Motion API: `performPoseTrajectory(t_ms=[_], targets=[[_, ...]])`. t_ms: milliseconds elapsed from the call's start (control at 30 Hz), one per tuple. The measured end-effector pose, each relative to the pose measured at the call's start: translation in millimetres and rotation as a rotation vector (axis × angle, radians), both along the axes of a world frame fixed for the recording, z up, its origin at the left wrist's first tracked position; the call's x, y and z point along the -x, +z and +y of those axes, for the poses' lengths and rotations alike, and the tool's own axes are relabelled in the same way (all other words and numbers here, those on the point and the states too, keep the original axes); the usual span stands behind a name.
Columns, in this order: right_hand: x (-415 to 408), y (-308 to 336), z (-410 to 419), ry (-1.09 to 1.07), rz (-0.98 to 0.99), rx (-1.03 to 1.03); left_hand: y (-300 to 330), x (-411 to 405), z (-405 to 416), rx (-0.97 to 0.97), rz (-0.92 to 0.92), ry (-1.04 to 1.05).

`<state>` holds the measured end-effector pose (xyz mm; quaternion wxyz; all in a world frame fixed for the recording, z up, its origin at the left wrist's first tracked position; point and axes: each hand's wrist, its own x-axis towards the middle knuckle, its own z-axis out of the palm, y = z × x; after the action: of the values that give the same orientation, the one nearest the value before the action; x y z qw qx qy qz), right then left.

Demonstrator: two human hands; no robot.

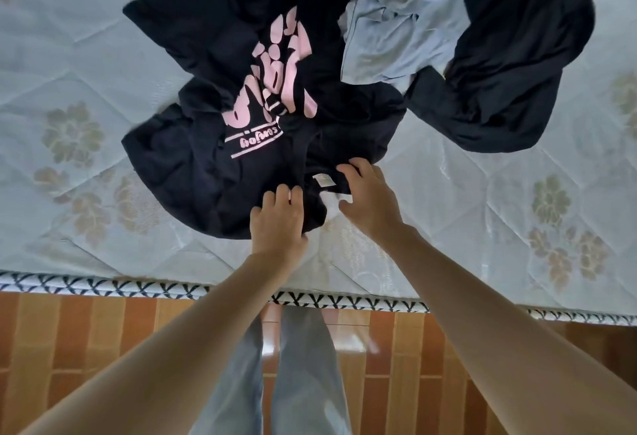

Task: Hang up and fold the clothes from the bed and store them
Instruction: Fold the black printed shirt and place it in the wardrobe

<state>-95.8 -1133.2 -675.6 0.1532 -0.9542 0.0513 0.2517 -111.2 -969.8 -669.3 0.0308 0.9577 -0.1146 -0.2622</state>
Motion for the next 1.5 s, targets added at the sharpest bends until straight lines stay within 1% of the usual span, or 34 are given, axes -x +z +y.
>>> performPoseTrajectory(t_ms=[67, 133, 200, 300, 333, 400, 467, 533, 633, 767, 833, 933, 1067, 1233, 1333, 1500], targets=[[-1, 0, 0, 0.040, -0.072, 0.050, -5, -2, 3, 0.005, -0.047, -0.042], [-6, 1, 0, 0.057, -0.124, 0.086, -11, -3, 9, 0.077, -0.123, -0.070], [-11, 3, -1, 0.074, -0.145, 0.116, -8, -7, 15, 0.156, -0.115, -0.049], [-15, 10, -4, 0.038, -0.125, 0.100, 2, -18, 28, 0.242, -0.051, 0.137], [-16, 14, -6, 0.004, -0.115, 0.082, 5, -21, 34, 0.276, -0.058, 0.182], [-17, 28, -8, -0.055, -0.118, 0.063, 18, -29, 53, 0.330, -0.100, 0.266], [-20, 48, -11, -0.063, -0.150, 0.069, 35, -39, 74, 0.395, -0.152, 0.342], [-27, 74, -13, -0.057, -0.198, 0.072, 60, -52, 94, 0.462, -0.184, 0.347], [-45, 127, -8, -0.080, -0.279, 0.033, 112, -78, 109, 0.522, -0.254, 0.307], [-76, 213, 3, -0.104, -0.397, 0.024, 196, -111, 117, 0.572, -0.352, 0.340], [-89, 261, 5, -0.084, -0.463, 0.051, 242, -123, 122, 0.568, -0.388, 0.321], [-106, 333, 4, 0.005, -0.597, 0.134, 312, -136, 127, 0.569, -0.443, 0.282], [-124, 433, 1, 0.037, -0.762, 0.164, 410, -153, 125, 0.578, -0.587, 0.249], [-134, 553, -4, 0.020, -0.897, 0.154, 529, -166, 120, 0.686, -0.687, 0.224], [-134, 617, -6, 0.031, -0.975, 0.150, 584, -172, 124, 0.764, -0.693, 0.229], [-123, 705, -2, 0.056, -1.108, 0.179, 667, -162, 129, 0.835, -0.760, 0.155]])
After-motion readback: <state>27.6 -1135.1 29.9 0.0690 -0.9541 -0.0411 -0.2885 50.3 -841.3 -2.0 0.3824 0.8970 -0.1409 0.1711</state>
